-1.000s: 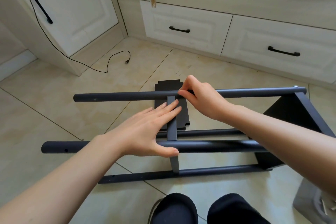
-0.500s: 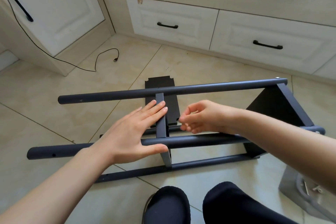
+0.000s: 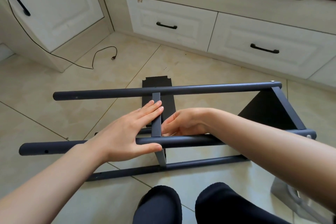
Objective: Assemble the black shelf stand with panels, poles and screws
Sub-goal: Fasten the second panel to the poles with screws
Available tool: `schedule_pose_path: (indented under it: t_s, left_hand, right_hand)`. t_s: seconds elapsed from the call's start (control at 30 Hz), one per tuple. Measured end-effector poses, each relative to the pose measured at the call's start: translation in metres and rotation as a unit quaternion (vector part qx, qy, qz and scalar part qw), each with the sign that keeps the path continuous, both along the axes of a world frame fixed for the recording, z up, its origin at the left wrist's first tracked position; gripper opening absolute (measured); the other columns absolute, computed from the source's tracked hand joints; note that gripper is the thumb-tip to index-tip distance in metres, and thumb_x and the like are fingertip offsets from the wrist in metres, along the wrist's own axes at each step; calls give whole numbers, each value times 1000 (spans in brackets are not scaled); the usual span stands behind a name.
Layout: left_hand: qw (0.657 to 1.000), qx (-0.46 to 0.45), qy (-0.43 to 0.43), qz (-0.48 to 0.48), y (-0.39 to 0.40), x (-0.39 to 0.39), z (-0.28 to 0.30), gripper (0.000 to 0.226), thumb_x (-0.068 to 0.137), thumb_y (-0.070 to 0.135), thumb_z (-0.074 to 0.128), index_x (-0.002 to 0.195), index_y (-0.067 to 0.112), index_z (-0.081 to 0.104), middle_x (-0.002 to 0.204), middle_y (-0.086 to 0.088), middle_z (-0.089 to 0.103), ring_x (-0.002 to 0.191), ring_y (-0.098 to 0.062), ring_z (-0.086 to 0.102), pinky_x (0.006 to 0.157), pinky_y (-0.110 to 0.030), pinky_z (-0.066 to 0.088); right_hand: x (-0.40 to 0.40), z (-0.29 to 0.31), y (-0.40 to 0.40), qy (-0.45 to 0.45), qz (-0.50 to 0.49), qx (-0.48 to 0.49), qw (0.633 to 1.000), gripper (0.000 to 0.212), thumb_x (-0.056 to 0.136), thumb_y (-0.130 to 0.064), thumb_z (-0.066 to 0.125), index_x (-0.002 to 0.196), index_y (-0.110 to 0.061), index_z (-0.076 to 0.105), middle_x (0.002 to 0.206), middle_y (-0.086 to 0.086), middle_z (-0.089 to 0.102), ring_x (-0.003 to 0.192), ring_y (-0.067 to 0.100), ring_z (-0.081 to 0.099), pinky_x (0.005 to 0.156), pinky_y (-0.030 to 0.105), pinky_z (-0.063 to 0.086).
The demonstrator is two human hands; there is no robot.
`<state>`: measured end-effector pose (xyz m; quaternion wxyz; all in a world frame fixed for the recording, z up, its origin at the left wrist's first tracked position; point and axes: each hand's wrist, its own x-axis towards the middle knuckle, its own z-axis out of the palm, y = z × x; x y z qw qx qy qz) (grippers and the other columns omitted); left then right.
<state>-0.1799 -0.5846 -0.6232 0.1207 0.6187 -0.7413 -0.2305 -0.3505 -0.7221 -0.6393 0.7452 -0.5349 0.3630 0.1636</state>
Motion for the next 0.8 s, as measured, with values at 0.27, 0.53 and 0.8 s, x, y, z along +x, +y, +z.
schedule_pose_path:
  t_s: [0.27, 0.53, 0.8]
  left_hand:
    - [1000, -5, 0, -2, 0, 0, -2, 97, 77, 79, 49, 157, 38, 12, 161, 33, -1, 147, 14, -6, 119, -15, 9]
    - [1000, -13, -1, -1, 1, -1, -2, 98, 76, 78, 49, 158, 37, 13, 161, 33, 0, 147, 14, -5, 119, -15, 9]
    - [1000, -23, -6, -2, 1, 0, -3, 98, 77, 77, 50, 159, 33, 16, 162, 29, 3, 148, 13, -4, 120, -17, 11]
  right_hand:
    - [1, -9, -2, -10, 34, -23, 999, 14, 97, -6, 55, 92, -7, 69, 91, 11, 70, 84, 19, 66, 91, 32, 52]
    - [-3, -10, -4, -45, 41, 8, 998, 34, 96, 0, 54, 72, -12, 74, 73, 2, 72, 69, 10, 68, 72, 20, 56]
    - [0, -7, -3, -33, 76, -20, 996, 22, 100, -7, 52, 85, -11, 67, 80, -1, 69, 77, 9, 65, 78, 22, 52]
